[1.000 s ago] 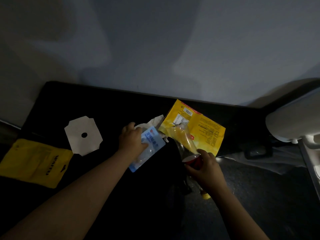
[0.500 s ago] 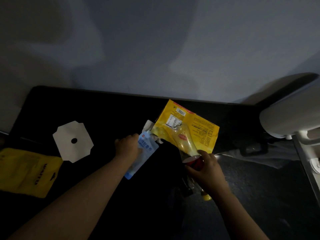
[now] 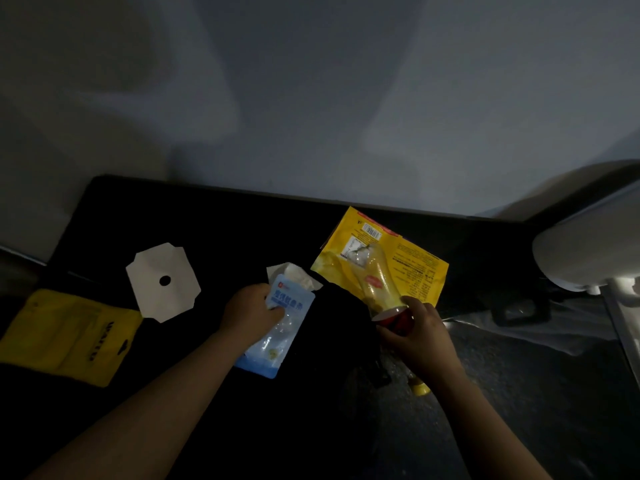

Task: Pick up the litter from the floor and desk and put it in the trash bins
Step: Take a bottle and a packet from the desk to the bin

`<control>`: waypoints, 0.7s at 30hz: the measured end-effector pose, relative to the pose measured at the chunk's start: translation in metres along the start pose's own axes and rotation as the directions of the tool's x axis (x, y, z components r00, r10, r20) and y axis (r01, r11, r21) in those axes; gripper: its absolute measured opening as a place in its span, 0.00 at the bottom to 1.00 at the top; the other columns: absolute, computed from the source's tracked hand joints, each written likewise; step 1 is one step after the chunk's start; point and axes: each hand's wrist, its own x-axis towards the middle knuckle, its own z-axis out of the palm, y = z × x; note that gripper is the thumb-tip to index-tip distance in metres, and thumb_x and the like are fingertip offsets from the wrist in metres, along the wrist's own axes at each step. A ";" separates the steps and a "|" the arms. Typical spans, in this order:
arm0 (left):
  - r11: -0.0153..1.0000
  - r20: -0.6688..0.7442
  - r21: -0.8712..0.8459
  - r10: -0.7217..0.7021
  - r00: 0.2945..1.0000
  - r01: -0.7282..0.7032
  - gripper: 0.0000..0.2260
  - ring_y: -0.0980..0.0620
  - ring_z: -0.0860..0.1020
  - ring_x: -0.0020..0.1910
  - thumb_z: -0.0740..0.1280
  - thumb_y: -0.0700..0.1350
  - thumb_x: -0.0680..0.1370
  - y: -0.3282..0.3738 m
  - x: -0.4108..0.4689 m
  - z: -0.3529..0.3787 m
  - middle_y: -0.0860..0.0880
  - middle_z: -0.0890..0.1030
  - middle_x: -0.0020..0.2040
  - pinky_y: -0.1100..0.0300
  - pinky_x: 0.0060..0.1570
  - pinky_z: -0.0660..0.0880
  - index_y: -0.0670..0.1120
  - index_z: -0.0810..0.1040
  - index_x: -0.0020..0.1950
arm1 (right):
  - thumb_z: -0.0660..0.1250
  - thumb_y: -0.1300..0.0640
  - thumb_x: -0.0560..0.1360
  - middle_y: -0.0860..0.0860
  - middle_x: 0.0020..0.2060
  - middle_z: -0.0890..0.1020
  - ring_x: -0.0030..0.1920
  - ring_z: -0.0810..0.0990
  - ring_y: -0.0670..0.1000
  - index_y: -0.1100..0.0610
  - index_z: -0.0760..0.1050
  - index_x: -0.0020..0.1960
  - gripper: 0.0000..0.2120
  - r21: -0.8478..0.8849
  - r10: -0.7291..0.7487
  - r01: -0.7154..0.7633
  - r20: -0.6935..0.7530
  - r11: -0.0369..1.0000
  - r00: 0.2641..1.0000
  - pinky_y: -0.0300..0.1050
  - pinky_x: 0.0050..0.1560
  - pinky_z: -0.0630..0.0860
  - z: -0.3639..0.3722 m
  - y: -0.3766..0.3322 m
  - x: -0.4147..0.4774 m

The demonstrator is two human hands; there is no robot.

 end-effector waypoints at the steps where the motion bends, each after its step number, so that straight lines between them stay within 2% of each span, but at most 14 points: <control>1: 1.000 0.011 0.003 0.009 1.000 -0.009 0.07 0.45 0.78 0.42 0.70 0.45 0.75 0.002 -0.001 0.000 0.46 0.77 0.40 0.59 0.37 0.70 0.42 0.78 0.47 | 0.73 0.41 0.68 0.50 0.59 0.72 0.51 0.72 0.47 0.52 0.66 0.69 0.35 -0.001 -0.004 0.004 0.000 1.000 1.000 0.36 0.43 0.70 0.000 -0.001 0.001; 5: 1.000 0.007 -0.019 -0.004 1.000 0.005 0.10 0.46 0.76 0.41 0.68 0.46 0.76 0.008 -0.005 -0.002 0.45 0.76 0.41 0.60 0.37 0.68 0.39 0.79 0.49 | 0.72 0.40 0.67 0.49 0.58 0.72 0.51 0.72 0.46 0.51 0.66 0.70 0.36 -0.004 -0.024 0.024 -0.003 1.000 1.000 0.34 0.40 0.69 -0.002 -0.003 0.002; 9: 0.998 -0.004 -0.060 0.013 1.000 -0.013 0.11 0.43 0.78 0.48 0.68 0.44 0.77 0.012 -0.011 -0.009 0.40 0.80 0.50 0.56 0.43 0.73 0.37 0.78 0.53 | 0.72 0.40 0.67 0.46 0.57 0.70 0.51 0.71 0.45 0.51 0.65 0.70 0.36 -0.005 -0.043 0.043 0.013 0.999 0.999 0.30 0.39 0.66 -0.003 -0.003 0.001; 13: 0.996 -0.022 -0.086 0.027 0.999 -0.029 0.09 0.43 0.78 0.51 0.66 0.43 0.78 0.016 -0.024 -0.016 0.41 0.80 0.52 0.51 0.49 0.76 0.39 0.78 0.54 | 0.72 0.40 0.67 0.44 0.56 0.70 0.51 0.70 0.43 0.50 0.65 0.70 0.36 0.016 -0.066 0.066 0.013 0.998 0.998 0.28 0.38 0.66 -0.003 -0.008 -0.002; 21: 0.992 -0.076 -0.117 0.041 0.996 -0.050 0.10 0.45 0.79 0.46 0.66 0.44 0.78 0.016 -0.049 -0.030 0.40 0.81 0.49 0.50 0.45 0.76 0.38 0.78 0.53 | 0.73 0.39 0.66 0.38 0.51 0.66 0.46 0.70 0.38 0.47 0.64 0.70 0.36 0.049 -0.096 0.096 0.009 0.994 0.995 0.28 0.36 0.68 -0.002 -0.020 -0.015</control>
